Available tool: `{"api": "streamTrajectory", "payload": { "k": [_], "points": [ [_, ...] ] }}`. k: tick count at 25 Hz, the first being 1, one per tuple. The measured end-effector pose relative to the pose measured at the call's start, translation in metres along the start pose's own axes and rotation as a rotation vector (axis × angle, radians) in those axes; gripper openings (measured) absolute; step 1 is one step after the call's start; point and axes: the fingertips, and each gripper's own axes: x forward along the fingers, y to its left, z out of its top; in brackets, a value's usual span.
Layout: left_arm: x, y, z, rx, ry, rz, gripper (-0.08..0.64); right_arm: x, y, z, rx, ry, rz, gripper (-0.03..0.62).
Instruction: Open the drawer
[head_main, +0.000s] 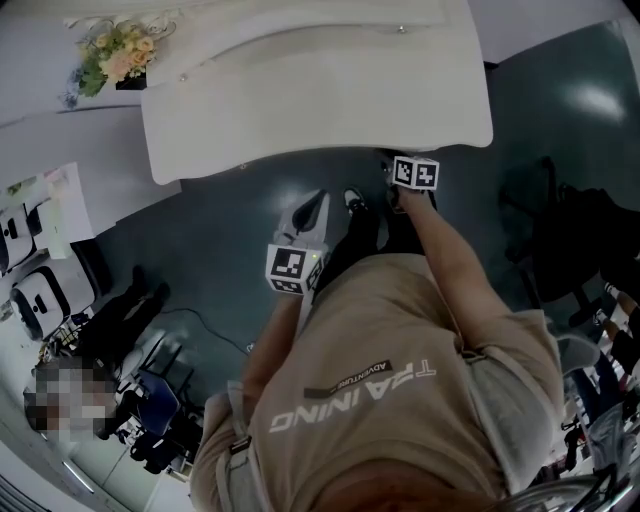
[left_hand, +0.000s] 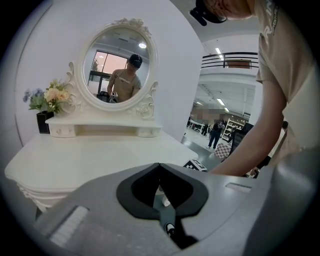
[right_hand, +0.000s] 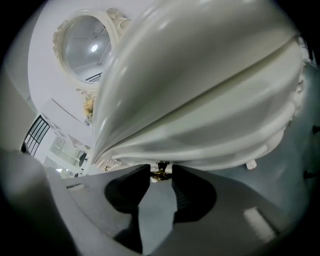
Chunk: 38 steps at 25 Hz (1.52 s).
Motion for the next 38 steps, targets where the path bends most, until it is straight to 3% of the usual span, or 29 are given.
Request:
{"api": "streamTrajectory", "payload": {
  "k": [6,19,28,38],
  "points": [
    [-0.004,-0.005,0.0,0.01,0.002,-0.018,-0.002,-0.003,0.0,-0.006,-0.02,0.022,0.018,0.13],
    [-0.023,0.003,0.003,0.046,-0.014,-0.063,-0.002,-0.02,0.003,-0.037,-0.025,0.02,-0.038,0.13],
    [-0.018,0.01,0.008,0.084,-0.011,-0.135,-0.002,-0.029,0.006,-0.052,-0.023,0.005,-0.046,0.13],
    [-0.007,0.006,-0.004,0.058,-0.001,-0.176,-0.002,-0.037,0.007,-0.069,-0.036,0.024,-0.047,0.13]
  ]
}}
